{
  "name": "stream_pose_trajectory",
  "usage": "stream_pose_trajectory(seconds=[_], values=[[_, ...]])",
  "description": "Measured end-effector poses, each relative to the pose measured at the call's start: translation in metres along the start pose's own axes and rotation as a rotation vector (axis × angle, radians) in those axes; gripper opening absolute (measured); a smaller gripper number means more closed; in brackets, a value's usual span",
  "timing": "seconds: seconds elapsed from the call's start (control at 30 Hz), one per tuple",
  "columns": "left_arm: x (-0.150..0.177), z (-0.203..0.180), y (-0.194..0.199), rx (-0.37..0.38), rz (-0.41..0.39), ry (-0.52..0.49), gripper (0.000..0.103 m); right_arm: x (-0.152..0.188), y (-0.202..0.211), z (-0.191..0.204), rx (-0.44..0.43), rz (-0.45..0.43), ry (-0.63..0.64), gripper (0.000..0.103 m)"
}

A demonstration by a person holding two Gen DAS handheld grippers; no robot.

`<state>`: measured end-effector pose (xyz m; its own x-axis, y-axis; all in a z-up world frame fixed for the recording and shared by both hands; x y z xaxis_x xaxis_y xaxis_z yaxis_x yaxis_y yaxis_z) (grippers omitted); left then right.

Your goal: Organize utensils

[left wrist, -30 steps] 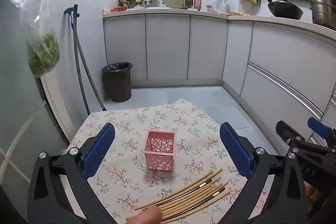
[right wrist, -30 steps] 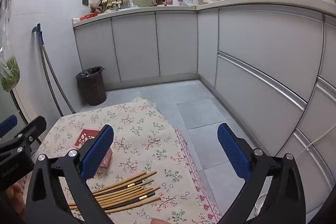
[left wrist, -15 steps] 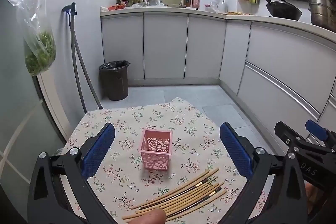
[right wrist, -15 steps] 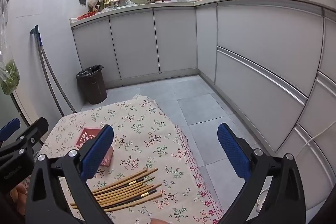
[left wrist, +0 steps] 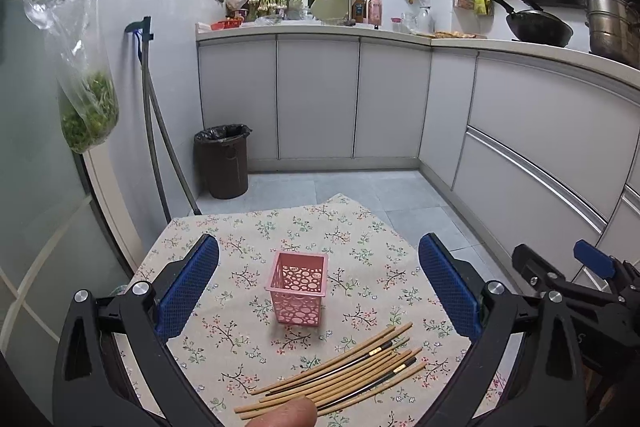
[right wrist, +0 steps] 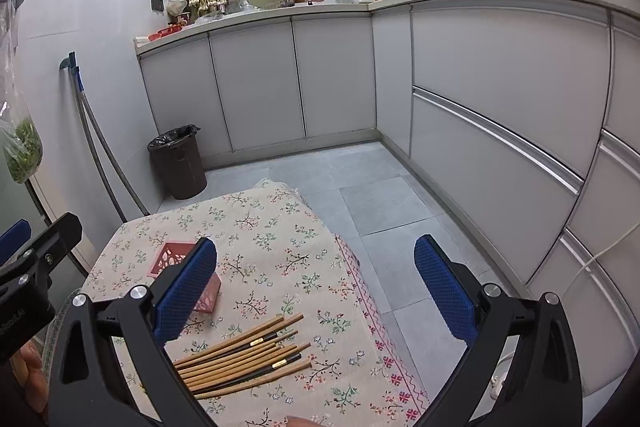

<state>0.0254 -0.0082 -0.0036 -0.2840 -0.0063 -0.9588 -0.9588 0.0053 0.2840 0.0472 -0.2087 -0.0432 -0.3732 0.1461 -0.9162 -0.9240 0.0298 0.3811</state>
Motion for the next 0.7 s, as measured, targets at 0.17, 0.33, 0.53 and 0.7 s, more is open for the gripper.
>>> stream_pose_trajectory(seconds=[0.17, 0.33, 0.53, 0.7], values=[[0.009, -0.001, 0.006, -0.005, 0.02, -0.003, 0.096, 0.003, 0.011, 0.0, -0.003, 0.002, -0.012, 0.096], [0.013, 0.001, 0.015, -0.023, 0.019, -0.005, 0.096, 0.004, 0.02, -0.001, -0.007, 0.01, -0.015, 0.096], [0.019, 0.003, 0.023, -0.038, 0.029, 0.002, 0.096, 0.01, 0.029, 0.0, -0.012, 0.014, -0.02, 0.096], [0.018, 0.001, 0.029, -0.034, 0.028, -0.002, 0.096, 0.011, 0.041, -0.002, -0.014, 0.006, -0.032, 0.096]])
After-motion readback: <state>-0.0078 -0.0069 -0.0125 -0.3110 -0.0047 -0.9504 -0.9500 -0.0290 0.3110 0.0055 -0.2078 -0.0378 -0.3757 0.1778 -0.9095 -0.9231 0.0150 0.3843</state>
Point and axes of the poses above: each gripper's, at about its wrist camera, not at the fingertips, and y roughly against the way its jaws point, z to its left, x to its underside, the point moved 5 cm from there along -y, roughly the way its jaws point, and after that the axes turned 9 degrees about -z, right-handed, at the moved point
